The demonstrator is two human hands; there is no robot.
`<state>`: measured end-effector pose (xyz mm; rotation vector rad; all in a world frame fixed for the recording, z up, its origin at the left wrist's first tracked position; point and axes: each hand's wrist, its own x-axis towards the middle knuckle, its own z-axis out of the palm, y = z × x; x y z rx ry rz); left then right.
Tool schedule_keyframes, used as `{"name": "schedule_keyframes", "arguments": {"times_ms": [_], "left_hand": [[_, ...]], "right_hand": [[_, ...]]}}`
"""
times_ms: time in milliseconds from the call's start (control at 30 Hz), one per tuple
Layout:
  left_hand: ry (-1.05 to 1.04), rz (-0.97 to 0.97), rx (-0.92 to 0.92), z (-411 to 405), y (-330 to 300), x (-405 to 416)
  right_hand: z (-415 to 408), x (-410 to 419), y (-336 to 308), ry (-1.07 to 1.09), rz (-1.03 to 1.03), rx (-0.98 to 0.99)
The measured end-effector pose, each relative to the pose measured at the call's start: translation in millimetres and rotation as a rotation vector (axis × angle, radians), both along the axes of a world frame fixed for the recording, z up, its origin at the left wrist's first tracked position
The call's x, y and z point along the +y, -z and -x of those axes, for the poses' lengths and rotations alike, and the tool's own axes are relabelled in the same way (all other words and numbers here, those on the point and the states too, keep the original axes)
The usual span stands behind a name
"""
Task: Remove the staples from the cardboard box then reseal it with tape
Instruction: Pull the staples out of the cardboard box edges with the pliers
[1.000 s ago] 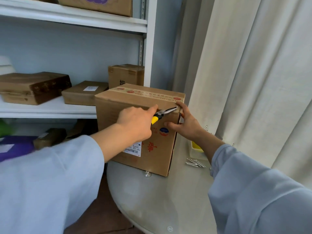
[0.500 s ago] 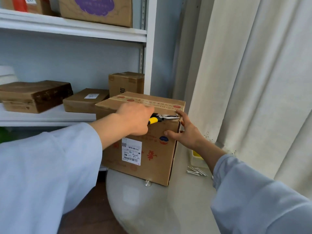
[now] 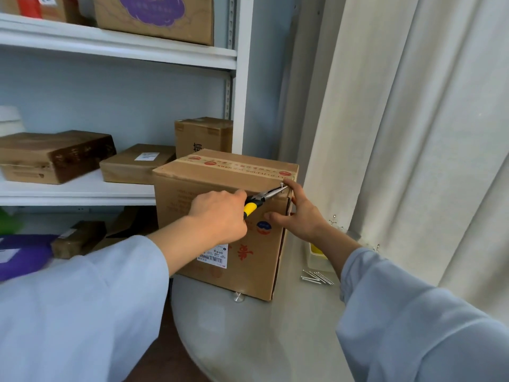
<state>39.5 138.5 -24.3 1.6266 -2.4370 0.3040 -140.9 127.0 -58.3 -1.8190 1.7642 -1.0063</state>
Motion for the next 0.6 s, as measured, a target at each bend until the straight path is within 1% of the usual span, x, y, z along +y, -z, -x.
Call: {"name": "schedule_keyframes", "arguments": {"times_ms": [267, 333, 467, 600], "left_hand": [[-0.014, 0.141, -0.09, 0, -10, -6], [-0.017, 0.133, -0.09, -1, -12, -7], [-0.012, -0.024, 0.035, 0, -7, -5], [-0.039, -0.012, 0.13, 6, 13, 5]], "right_hand": [[1, -6, -2, -0.019, 0.024, -0.021], [1, -6, -3, -0.014, 0.024, -0.026], [-1, -6, -3, 0.015, 0.026, -0.011], [-2, -4, 0, 0.018, 0.008, -0.005]]}}
